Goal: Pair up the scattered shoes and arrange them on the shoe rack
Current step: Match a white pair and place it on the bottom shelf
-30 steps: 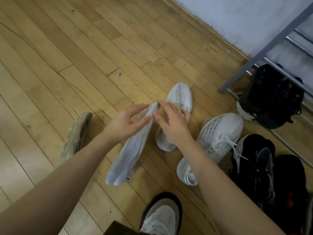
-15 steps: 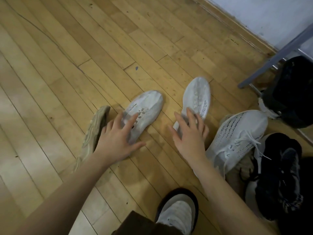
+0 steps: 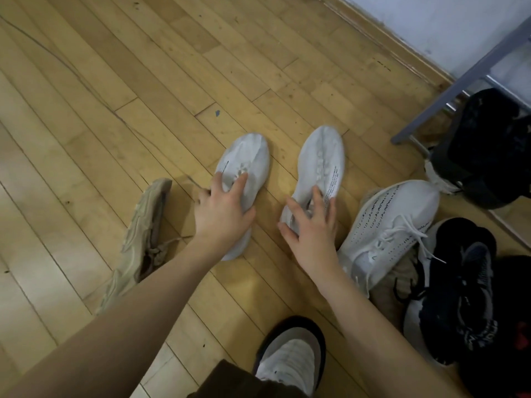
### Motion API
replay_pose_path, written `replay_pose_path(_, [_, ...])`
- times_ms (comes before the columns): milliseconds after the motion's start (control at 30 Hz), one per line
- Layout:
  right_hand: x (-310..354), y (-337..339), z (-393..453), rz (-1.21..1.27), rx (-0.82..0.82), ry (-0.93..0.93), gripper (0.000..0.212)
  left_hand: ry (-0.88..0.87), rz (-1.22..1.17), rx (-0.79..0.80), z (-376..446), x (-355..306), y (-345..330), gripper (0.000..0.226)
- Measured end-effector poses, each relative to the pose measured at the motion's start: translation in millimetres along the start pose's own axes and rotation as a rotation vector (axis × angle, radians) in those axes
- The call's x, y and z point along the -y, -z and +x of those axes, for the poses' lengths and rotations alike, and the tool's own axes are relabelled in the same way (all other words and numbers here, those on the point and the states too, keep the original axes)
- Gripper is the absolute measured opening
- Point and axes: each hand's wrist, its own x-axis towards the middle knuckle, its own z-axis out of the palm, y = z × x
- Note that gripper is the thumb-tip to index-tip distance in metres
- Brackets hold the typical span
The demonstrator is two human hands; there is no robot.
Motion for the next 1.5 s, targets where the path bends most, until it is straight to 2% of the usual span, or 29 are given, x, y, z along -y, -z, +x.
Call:
replay_pose_path(100, [-5.0, 0.5, -3.8, -0.050, -0.032, -0.002, 0.050, -0.031, -0.082, 0.004, 27.2, -27.2, 6.3, 0.065])
replay_pose_path(233, [-2.1, -1.2, -5.3, -0.093, -0.070, -0.021, 0.054, -0.082, -0.198, 0.137, 37.2, -30.7, 2.6, 0.062])
replay_pose_path(367, [-3.1, 0.8, -5.1, -0.215, -0.097, -0.019, 0.059, -0.101, -0.322, 0.025, -0.5, -5.8, 3.7, 0.058])
replay_pose_path(467, [-2.3, 1.7, -4.5, -0.245, -0.069, -0.033, 0.061, -0.188, -0.179, 0.026, -17.9, 7.4, 3.3, 0.070])
replay_pose_path(600, [-1.9, 2.9, -1.1, -0.172, 0.046, -0.060, 0.062, -0.277, 0.021, 0.142, -7.2, -0.4, -9.7, 0.086])
replay_pose_path(733, [-2.6, 4.0, 0.9, -0.091, -0.014, -0.038, 0.054, -0.261, 0.022, 0.118, 3.5, -6.8, -19.9, 0.084])
replay_pose_path(1000, [-1.7, 26.3, -0.7, -0.073, -0.164, 0.019, 0.044, -0.384, -0.167, -0.081, 0.3, -9.4, -9.4, 0.055])
replay_pose_path(1200, [-0.8, 84.4, -7.1, -0.048, -0.262, 0.007, 0.043, -0.545, -0.255, -0.268, -5.8, -44.3, 29.9, 0.046])
replay_pose_path(1500, [-30.0, 193.6, -58.3, -0.133, -0.226, -0.097, 0.047, -0.716, -0.349, -0.366, -33.4, -135.7, 82.8, 0.042])
